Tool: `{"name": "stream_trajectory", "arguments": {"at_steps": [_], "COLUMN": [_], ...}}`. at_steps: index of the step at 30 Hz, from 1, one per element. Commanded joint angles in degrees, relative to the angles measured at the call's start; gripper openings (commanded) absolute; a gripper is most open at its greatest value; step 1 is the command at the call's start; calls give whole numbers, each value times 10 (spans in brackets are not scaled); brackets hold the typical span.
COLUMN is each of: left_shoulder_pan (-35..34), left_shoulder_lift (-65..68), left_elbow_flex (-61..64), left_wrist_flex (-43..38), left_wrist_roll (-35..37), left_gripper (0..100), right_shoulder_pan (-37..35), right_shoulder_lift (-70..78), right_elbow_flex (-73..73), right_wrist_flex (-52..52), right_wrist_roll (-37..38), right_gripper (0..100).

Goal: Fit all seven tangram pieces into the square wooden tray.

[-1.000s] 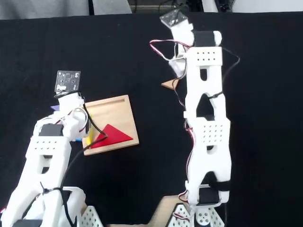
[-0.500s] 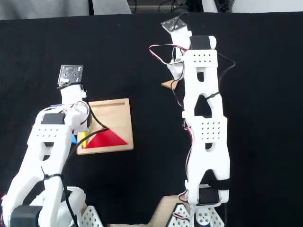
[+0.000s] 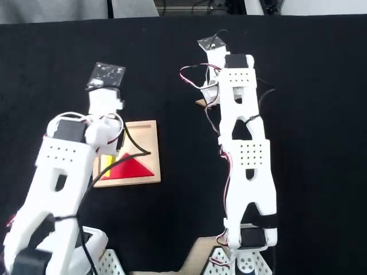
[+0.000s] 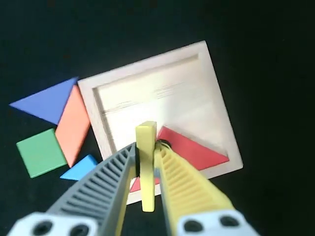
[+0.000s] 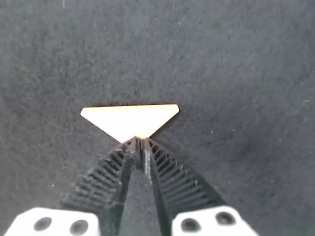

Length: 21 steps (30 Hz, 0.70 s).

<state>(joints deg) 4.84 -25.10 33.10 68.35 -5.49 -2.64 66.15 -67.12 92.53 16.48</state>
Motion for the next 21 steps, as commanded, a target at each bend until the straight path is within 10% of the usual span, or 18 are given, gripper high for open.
{"name": "stream_trajectory", "arguments": {"at_steps": [1,11,21], "left_shoulder_pan": [4,-5,-1], "left_shoulder_lift": [50,91,91], "left_elbow_flex": [-36,-31,23], "left_wrist_flex": [-25,-39,-84], "left_wrist_roll": [-34,-231,-187], "left_gripper": [27,27,27], "right_shoulder_pan": [-4,-7,-7], "right_shoulder_lift": [17,25,25], "right_elbow_flex": [-6,-7,-6], "right_wrist_flex": [-13,-25,-27], "right_wrist_roll": [-8,-5,-4], "right_gripper": [10,10,10]}}
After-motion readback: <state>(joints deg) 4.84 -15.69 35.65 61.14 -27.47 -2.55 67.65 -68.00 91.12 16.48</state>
